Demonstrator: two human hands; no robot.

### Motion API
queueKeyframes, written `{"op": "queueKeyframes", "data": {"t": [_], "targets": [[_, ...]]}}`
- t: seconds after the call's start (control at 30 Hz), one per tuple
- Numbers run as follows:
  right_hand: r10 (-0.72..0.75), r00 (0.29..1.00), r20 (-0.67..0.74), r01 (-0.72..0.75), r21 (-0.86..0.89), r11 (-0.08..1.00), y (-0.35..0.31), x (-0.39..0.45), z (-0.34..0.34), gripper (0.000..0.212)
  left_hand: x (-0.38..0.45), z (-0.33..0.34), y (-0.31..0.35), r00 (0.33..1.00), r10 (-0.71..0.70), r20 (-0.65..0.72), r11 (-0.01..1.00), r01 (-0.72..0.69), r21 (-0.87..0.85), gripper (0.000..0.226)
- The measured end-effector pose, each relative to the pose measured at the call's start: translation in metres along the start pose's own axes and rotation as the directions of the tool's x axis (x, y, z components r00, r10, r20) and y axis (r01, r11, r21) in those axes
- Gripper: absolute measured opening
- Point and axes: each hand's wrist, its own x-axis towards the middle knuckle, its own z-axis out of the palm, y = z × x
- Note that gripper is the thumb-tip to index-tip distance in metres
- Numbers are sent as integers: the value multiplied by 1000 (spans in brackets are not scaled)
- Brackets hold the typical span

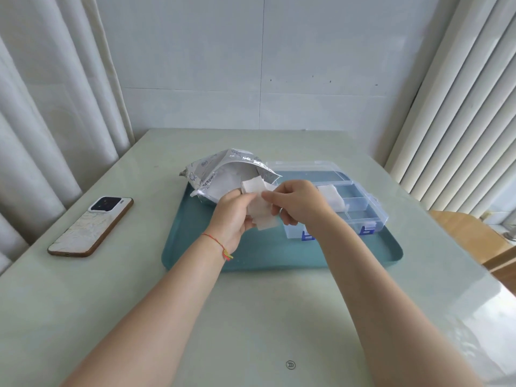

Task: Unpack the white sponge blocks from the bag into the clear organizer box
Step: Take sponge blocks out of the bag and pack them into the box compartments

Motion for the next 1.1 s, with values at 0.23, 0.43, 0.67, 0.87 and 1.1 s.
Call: {"op": "queueKeyframes", "data": {"t": [0.23, 0.43, 0.67, 0.87, 1.1], "targets": [[-148, 989, -5, 144, -196, 970, -3, -7, 2, 23, -8, -3, 6, 999, -39, 14, 991, 40, -128, 38], [-208, 953, -222, 165, -198, 966, -3, -4, 2, 16, -8, -9, 5, 993, -82, 82, 945, 103, -310, 29], [-106, 992, -66, 107, 11, 994, -5, -11, -2, 16, -11, -11, 5, 976, -117, 182, 914, 178, -365, 30], [-23, 1000, -19, 27, 322, 946, -5, -11, -3, 19, -11, -13, 6, 966, -173, 191, 846, 245, -473, 29], [-72, 980, -186, 137, 367, 920, -7, -11, -22, 16, -4, -11, -1, 987, -159, 3, 977, 158, -144, 35]]}}
